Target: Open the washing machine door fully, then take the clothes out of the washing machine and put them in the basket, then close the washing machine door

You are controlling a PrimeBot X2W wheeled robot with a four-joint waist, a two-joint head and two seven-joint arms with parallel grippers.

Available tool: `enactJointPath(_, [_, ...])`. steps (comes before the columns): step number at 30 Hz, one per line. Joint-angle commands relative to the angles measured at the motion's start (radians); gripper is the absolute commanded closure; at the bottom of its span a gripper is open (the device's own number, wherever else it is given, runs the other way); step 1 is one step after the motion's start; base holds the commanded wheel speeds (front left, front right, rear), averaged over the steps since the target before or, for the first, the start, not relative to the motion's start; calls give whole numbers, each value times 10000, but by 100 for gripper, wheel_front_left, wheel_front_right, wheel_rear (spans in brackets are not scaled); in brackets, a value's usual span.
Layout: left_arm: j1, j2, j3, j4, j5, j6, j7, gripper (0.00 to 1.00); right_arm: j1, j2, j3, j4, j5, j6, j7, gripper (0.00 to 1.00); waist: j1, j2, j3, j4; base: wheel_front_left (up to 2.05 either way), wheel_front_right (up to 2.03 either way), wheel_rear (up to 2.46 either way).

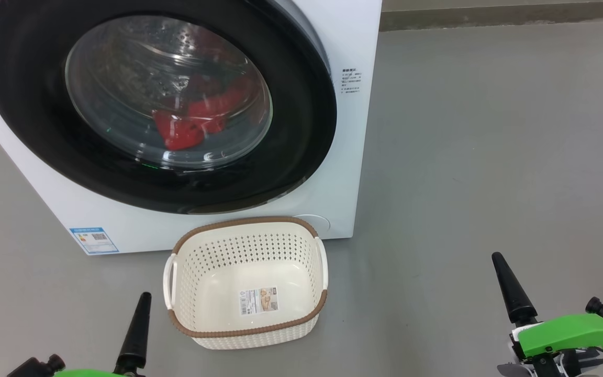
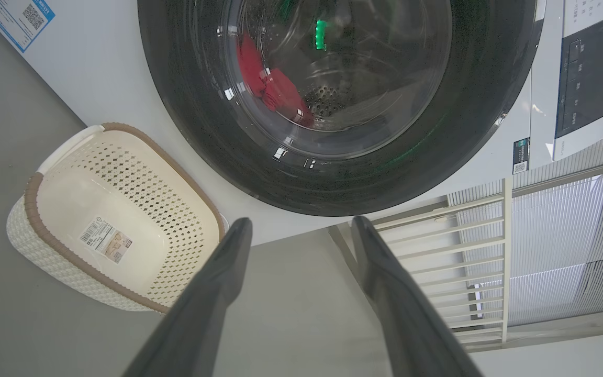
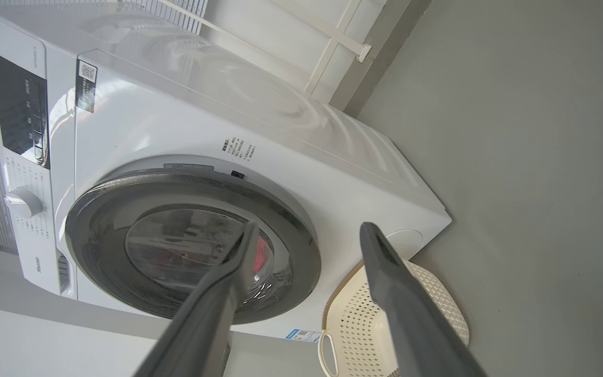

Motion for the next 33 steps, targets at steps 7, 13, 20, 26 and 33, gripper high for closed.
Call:
enactJointPath(7, [-505,165,-7,-466,1220,151,-322,0,-538,-129,187,-466,-1358,-3,-345,0,-1,-1,0,-3,0,0,0])
enactJointPath(13, [-568,173,-64,-541,1904,192,-500,0,-607,-133,312,-561,-2067,-3,-522,0,-1,-1,-7,0,0,0,0])
enactJointPath(20, [-639,181,-116,-620,2582,235,-678,0,-678,-146,442,-668,-2763,-3,-699,0,-1,-1,4,4,0,0,0])
enactJointPath(26, [-723,189,-156,-684,3219,283,-856,0,-772,-165,553,-777,-3443,-4,-876,0,-1,-1,55,9,0,0,0])
enactJointPath(33, [-843,199,-183,-785,4049,343,-1063,0,-885,-181,657,-885,-4242,-4,-1082,0,-1,-1,97,10,0,0,0])
